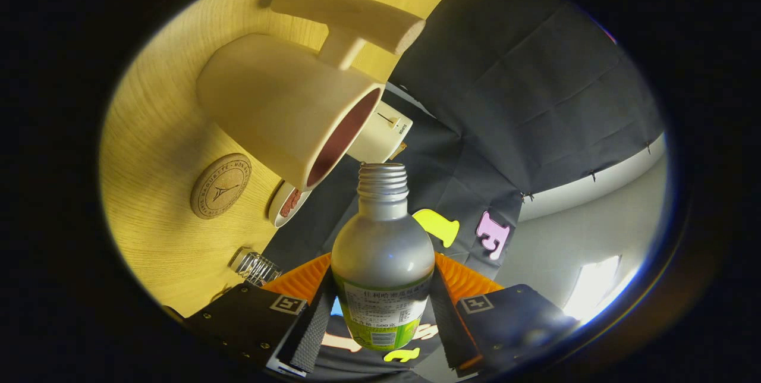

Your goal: Take the bottle from table, then pour the juice into the cup, finally place the bottle on the coaster

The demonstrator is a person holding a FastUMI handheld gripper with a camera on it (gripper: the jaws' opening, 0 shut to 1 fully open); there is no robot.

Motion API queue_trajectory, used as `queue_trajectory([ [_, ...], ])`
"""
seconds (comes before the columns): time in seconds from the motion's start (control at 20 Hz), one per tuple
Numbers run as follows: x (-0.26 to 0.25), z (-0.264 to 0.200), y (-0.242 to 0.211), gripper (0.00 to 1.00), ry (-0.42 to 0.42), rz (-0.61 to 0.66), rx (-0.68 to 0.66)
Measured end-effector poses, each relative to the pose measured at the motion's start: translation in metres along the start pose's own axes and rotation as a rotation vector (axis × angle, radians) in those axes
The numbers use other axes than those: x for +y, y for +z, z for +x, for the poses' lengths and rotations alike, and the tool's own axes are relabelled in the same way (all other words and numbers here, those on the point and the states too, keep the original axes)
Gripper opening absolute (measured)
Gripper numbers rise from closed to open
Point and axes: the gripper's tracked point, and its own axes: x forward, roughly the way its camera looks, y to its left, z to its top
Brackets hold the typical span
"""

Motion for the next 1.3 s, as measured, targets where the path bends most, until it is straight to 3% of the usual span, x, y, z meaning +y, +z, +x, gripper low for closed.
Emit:
queue_trajectory([
  [0.7, 0.007, 0.004, -0.002, 0.78, 0.037, 0.118, 0.009],
  [1.3, 0.029, 0.007, -0.016, 0.79, 0.108, 0.364, 0.069],
])
